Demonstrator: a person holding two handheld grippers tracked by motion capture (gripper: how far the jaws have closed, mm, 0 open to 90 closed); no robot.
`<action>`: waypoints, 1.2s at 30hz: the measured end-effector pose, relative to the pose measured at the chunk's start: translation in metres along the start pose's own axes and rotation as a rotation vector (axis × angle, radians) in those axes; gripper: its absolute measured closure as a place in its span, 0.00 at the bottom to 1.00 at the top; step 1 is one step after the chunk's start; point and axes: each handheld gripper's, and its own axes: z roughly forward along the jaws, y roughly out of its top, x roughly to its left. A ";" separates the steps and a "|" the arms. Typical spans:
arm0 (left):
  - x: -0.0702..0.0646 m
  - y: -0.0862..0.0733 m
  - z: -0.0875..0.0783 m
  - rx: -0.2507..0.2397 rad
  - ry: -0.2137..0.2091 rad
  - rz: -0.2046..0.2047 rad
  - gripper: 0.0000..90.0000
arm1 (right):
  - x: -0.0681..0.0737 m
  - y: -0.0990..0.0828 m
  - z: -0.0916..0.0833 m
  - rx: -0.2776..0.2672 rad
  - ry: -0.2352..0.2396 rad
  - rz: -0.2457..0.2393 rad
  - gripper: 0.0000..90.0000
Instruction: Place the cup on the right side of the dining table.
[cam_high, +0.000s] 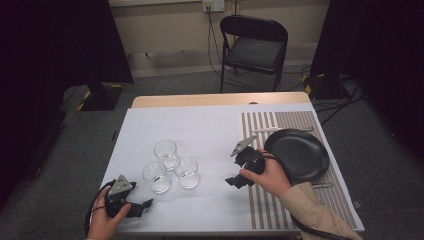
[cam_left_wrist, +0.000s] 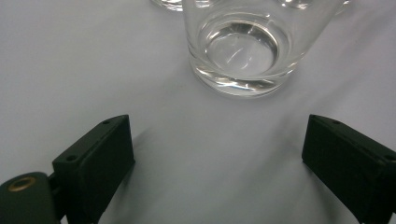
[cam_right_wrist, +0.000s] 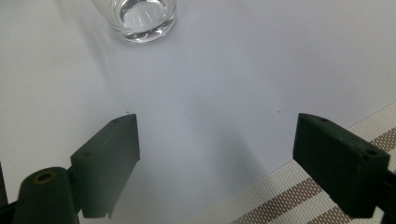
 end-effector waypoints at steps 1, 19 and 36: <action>0.000 0.000 0.000 -0.001 -0.001 0.000 0.09 | 0.000 0.001 0.000 0.000 0.002 0.002 0.15; 0.000 0.000 0.000 -0.002 -0.001 0.000 0.09 | 0.003 0.010 0.005 0.001 0.020 -0.008 0.15; 0.000 0.000 0.000 -0.001 -0.001 0.000 0.09 | 0.003 0.019 0.007 0.007 0.026 -0.013 0.15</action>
